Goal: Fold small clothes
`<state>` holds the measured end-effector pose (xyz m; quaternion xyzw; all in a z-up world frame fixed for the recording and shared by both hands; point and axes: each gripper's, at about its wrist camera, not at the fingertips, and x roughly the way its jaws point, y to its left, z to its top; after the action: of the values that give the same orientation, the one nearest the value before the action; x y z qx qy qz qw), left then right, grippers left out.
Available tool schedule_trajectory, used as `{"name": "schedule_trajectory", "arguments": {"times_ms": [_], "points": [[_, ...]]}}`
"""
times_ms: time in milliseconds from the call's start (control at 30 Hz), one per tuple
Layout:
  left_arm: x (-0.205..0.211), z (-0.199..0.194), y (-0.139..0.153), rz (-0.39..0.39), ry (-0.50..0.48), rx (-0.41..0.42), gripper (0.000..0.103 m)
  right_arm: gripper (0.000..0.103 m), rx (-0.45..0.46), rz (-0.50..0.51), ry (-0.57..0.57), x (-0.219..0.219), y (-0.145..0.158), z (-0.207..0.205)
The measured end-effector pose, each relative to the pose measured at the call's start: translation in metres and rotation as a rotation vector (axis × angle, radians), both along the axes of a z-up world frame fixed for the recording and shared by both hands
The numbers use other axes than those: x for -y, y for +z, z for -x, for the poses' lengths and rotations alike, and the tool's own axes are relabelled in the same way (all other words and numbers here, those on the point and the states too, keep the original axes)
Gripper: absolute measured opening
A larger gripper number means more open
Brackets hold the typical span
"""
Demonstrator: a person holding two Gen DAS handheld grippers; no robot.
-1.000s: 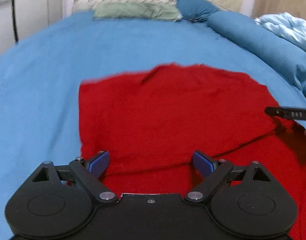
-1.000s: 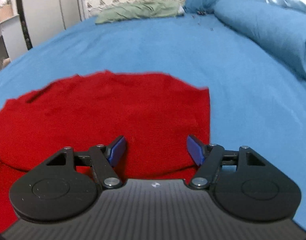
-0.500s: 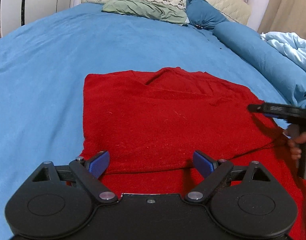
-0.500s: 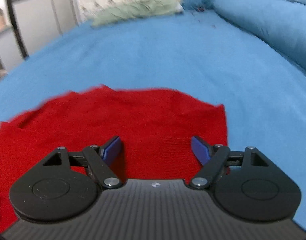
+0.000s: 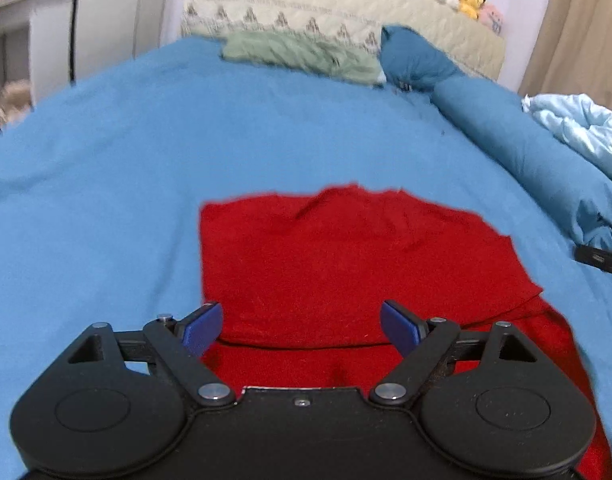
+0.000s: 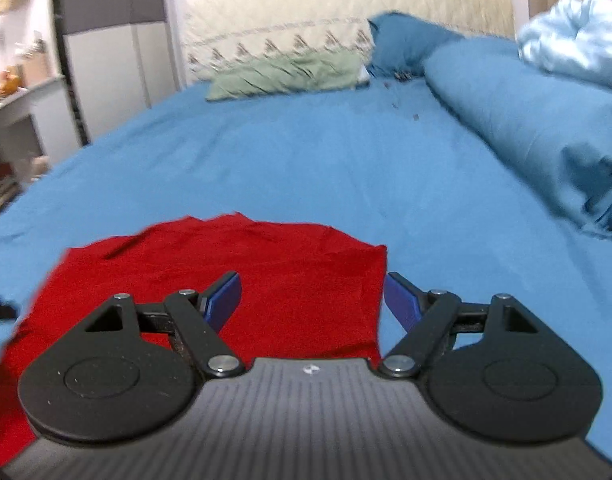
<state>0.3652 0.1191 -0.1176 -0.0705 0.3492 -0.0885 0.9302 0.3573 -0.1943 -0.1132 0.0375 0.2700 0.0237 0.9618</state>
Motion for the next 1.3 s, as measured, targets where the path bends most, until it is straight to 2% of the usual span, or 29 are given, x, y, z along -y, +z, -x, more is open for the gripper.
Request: {"name": "schedule_trajectory", "arguments": {"times_ms": [67, 133, 233, 300, 367, 500, 700, 800, 900, 1067, 1200, 1300], "points": [[0.003, 0.028, 0.027, -0.028, 0.017, 0.041, 0.09, 0.095, 0.018, 0.004, 0.03, 0.007, 0.028, 0.032], [0.005, 0.054, 0.052, -0.032, 0.015, 0.045, 0.09, 0.098, 0.032, 0.017, 0.052, 0.013, 0.05, 0.066], [0.004, 0.1, 0.085, -0.039, 0.009, 0.056, 0.097, 0.1, 0.055, 0.041, 0.071, 0.019, 0.078, 0.119], [-0.001, 0.13, 0.097, -0.016, 0.008, 0.048, 0.1, 0.102, 0.066, 0.054, 0.086, 0.025, 0.09, 0.155], [-0.004, 0.153, 0.099, -0.007, 0.015, 0.023, 0.1, 0.102, 0.049, 0.022, 0.084, 0.034, 0.094, 0.187], [-0.008, 0.193, 0.078, -0.018, 0.042, -0.045, 0.1, 0.102, -0.018, -0.057, 0.066, 0.053, 0.08, 0.241], [-0.01, 0.227, 0.018, 0.028, 0.115, -0.182, 0.098, 0.102, -0.139, -0.093, 0.049, 0.059, 0.018, 0.287], [-0.004, 0.234, -0.009, 0.007, 0.114, -0.215, 0.092, 0.101, -0.203, -0.123, 0.027, 0.057, -0.013, 0.297], [0.004, 0.237, -0.027, -0.007, 0.097, -0.222, 0.087, 0.099, -0.248, -0.112, 0.001, 0.046, -0.039, 0.306], [0.005, 0.241, -0.049, -0.019, 0.109, -0.243, 0.074, 0.098, -0.247, -0.122, -0.046, 0.032, -0.072, 0.318], [0.002, 0.249, -0.061, -0.028, 0.117, -0.236, 0.073, 0.088, -0.24, -0.103, -0.082, 0.026, -0.087, 0.324], [0.006, 0.252, -0.063, -0.076, 0.105, -0.221, 0.073, 0.07, -0.255, -0.114, -0.084, 0.026, -0.091, 0.321]]}}
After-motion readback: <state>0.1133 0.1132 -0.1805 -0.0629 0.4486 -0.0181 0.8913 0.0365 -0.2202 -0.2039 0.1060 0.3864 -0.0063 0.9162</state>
